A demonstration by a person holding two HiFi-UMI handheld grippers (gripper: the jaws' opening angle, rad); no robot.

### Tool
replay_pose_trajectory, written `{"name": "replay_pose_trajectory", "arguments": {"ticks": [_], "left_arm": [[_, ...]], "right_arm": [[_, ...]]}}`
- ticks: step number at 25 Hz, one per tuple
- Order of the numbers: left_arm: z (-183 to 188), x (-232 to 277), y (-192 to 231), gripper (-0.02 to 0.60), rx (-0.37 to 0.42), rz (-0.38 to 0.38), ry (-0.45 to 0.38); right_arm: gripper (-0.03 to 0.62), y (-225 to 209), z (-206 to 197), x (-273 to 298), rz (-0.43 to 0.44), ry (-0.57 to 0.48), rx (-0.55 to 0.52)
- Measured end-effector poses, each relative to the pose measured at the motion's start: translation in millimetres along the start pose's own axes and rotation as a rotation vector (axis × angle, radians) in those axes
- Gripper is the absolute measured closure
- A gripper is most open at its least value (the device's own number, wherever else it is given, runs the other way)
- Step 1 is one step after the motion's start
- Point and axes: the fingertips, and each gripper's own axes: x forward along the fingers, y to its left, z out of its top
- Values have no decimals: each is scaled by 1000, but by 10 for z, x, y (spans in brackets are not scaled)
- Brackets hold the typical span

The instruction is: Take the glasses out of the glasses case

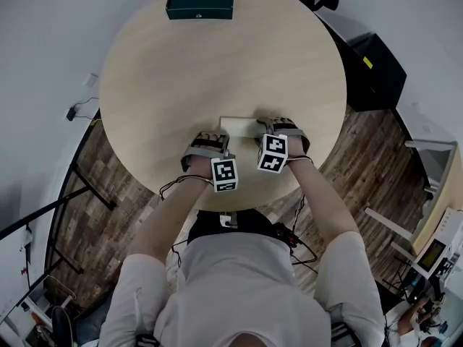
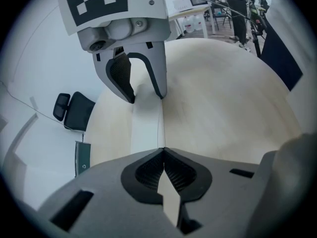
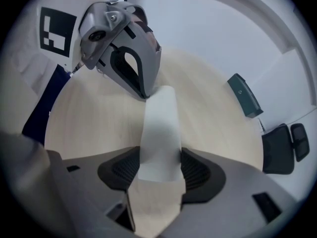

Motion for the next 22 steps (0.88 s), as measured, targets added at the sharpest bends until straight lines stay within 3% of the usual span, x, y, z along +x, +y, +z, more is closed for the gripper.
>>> {"name": "replay_pose_trajectory", "arguments": {"ticks": [17, 22], "left_arm": [[22, 21, -20, 572, 24, 23, 4], [14, 20, -5, 572, 1, 20, 2]], "right_arm": [[336, -51, 17, -60, 155, -35, 40], [336, -82, 1, -88, 113, -54, 34]]}}
